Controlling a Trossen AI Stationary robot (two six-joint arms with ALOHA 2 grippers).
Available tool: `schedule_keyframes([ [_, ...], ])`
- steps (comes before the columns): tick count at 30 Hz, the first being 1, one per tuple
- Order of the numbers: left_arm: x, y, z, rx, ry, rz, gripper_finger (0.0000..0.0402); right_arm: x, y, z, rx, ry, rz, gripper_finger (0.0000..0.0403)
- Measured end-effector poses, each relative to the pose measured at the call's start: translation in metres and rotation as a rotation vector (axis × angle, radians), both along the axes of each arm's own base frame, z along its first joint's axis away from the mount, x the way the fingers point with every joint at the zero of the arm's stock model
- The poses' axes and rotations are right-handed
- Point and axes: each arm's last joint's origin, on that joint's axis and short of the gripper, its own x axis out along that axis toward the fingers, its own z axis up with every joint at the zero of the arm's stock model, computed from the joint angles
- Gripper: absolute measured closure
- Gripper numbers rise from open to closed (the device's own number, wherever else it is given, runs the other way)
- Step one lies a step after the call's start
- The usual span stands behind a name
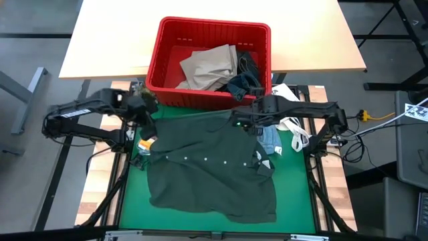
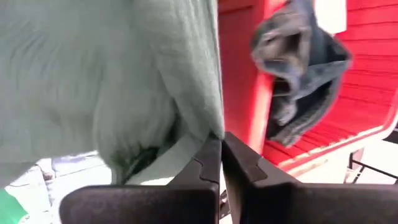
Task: Fold Laundry from Bin
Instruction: Fold the green polo shirt
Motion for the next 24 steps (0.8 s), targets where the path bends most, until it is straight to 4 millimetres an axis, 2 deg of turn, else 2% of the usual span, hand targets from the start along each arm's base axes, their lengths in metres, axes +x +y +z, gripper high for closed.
schedule_keyframes([
  [5, 0.008, 0.004, -0.032, 0.064, 0.033, 0.023, 0.0401, 0.001, 0.000, -0.019, -0.001, 0.056, 0.000, 0.0398],
  [10, 0.012, 0.005, -0.045, 0.091, 0.040, -0.010, 0.0401, 0.002, 0.000, -0.024, -0.005, 0.077, 0.030, 0.0398],
  [13, 0.011, 0.006, -0.043, 0.139, 0.060, -0.035, 0.0401, 0.001, 0.000, -0.024, -0.009, 0.105, 0.068, 0.0398],
  [18, 0.011, 0.012, -0.027, 0.308, 0.065, -0.023, 0.0401, -0.002, -0.006, -0.013, -0.114, 0.089, 0.059, 0.0398],
  [24, 0.008, 0.019, -0.009, 0.383, 0.051, 0.010, 0.0401, 0.000, -0.011, -0.012, -0.170, 0.095, 0.067, 0.0398],
])
